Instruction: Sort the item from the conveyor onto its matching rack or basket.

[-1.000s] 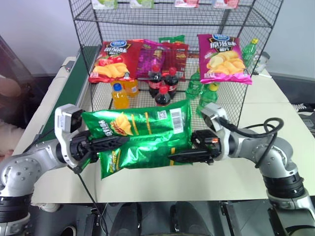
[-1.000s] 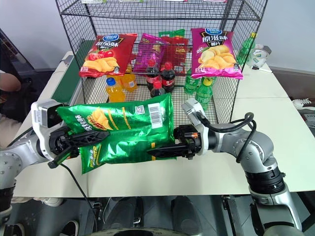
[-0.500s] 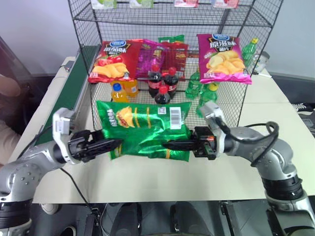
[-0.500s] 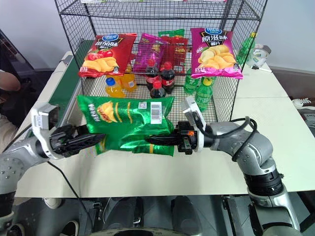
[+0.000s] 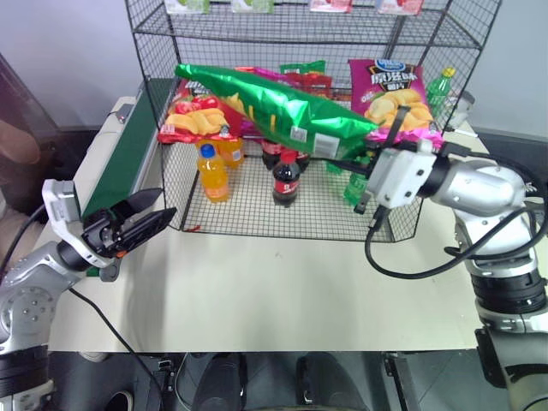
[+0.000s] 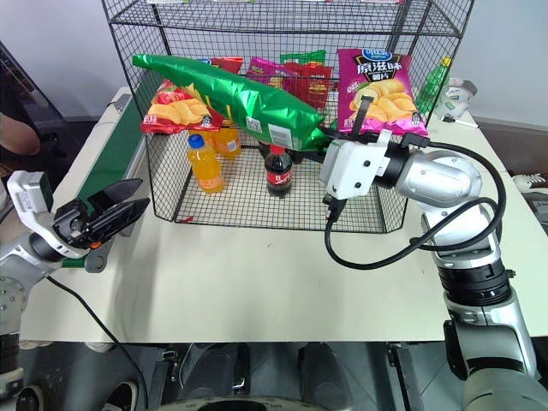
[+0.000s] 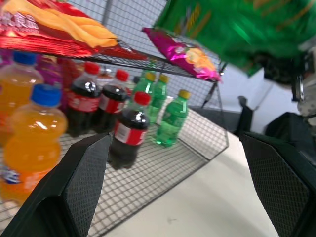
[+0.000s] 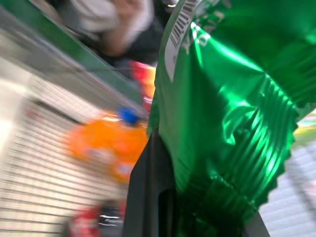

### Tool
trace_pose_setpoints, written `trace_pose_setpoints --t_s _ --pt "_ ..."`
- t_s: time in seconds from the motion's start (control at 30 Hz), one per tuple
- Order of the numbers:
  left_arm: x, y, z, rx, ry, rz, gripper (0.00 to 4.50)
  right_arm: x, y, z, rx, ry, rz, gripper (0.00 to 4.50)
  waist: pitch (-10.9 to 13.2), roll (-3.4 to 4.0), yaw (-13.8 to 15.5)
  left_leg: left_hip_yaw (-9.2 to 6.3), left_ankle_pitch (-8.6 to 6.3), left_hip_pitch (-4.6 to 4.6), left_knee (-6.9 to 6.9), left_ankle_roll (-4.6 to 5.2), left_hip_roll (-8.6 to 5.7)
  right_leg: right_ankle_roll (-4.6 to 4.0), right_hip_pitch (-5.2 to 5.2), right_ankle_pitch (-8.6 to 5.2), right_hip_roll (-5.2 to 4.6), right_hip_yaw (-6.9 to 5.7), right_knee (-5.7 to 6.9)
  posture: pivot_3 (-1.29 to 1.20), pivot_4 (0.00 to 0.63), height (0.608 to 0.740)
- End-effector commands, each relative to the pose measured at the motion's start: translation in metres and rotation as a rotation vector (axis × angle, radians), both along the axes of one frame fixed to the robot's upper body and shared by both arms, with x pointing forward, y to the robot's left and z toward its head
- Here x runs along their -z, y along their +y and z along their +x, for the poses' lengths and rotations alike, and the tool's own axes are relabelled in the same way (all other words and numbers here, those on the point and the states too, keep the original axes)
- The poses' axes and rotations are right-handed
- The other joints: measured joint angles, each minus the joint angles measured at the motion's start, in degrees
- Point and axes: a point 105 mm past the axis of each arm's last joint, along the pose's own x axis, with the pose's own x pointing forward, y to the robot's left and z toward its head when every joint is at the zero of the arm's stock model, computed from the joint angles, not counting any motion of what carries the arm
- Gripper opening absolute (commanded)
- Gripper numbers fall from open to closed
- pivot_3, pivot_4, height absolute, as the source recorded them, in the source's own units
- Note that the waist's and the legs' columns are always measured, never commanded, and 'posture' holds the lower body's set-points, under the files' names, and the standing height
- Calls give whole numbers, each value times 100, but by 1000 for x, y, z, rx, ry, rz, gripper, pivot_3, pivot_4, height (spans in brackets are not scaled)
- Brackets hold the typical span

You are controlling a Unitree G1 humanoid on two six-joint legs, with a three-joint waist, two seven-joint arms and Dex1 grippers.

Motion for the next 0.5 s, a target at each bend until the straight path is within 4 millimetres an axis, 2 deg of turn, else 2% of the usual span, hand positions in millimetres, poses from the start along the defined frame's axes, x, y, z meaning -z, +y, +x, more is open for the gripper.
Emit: trace_pose_setpoints --t_s 0.03,0.13,0.3,0.5 --pt "-8 -1 5 -24 -55 20 4448 -16 -14 16 150 -221 -57 0 1 1 -15 0 0 1 0 -1 0 0 0 0 0 1 2 0 150 739" --pt "-8 -5 7 -22 -62 34 4448 -7 -26 46 327 -293 -182 0 0 1 -37 1 3 3 1 -6 0 0 0 0 0 1 6 0 150 739" --pt "-3 -10 8 -37 -70 57 4448 7 -28 92 573 -229 -189 0 1 1 -89 5 10 0 0 -17 4 -1 -13 0 9 11 14 0 150 739" --pt "-1 -12 5 -62 -76 53 4448 5 -23 113 718 -237 -178 0 2 3 -60 14 29 -18 -3 -48 6 -1 -50 0 15 29 37 0 150 739"
